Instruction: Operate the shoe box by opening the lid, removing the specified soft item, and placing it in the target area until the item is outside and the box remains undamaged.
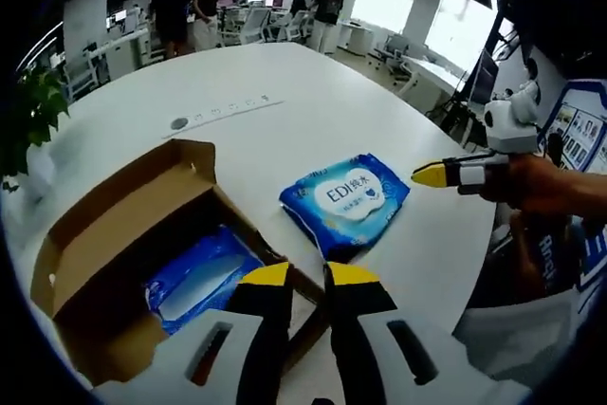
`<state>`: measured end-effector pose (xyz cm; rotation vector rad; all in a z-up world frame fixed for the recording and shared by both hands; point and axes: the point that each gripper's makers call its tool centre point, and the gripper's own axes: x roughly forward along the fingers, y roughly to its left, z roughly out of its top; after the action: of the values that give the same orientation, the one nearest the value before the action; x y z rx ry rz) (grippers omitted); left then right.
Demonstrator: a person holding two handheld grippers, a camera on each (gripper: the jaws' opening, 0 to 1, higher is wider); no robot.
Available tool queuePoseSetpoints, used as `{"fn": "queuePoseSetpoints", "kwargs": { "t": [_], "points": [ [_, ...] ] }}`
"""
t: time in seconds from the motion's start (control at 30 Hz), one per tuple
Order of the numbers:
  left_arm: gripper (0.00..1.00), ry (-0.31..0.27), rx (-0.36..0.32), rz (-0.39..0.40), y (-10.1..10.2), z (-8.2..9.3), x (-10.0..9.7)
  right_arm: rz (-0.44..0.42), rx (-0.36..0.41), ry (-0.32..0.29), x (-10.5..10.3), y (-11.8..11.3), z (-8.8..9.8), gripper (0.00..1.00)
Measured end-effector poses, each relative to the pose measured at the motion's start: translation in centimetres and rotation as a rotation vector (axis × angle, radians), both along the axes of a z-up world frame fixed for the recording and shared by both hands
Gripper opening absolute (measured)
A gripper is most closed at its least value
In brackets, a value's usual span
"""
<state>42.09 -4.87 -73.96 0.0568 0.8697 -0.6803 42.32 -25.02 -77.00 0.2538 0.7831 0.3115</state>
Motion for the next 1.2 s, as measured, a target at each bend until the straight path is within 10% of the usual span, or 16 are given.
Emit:
{"fn": "queuePoseSetpoints", "kwargs": {
  "t": [0.2, 1.2],
  "points": [
    [0.15, -0.038, -0.093, 0.038, 1.5, 1.2, -0.1, 0.011, -0.001, -0.007, -0.6, 1.7, 0.4, 0.13],
    [0.29, -0.139, -0.133, 0.162, 13.1, 4.1, -1.9, 0.090, 0.017, -0.066, -0.8, 9.7, 3.5, 0.24]
  ]
}}
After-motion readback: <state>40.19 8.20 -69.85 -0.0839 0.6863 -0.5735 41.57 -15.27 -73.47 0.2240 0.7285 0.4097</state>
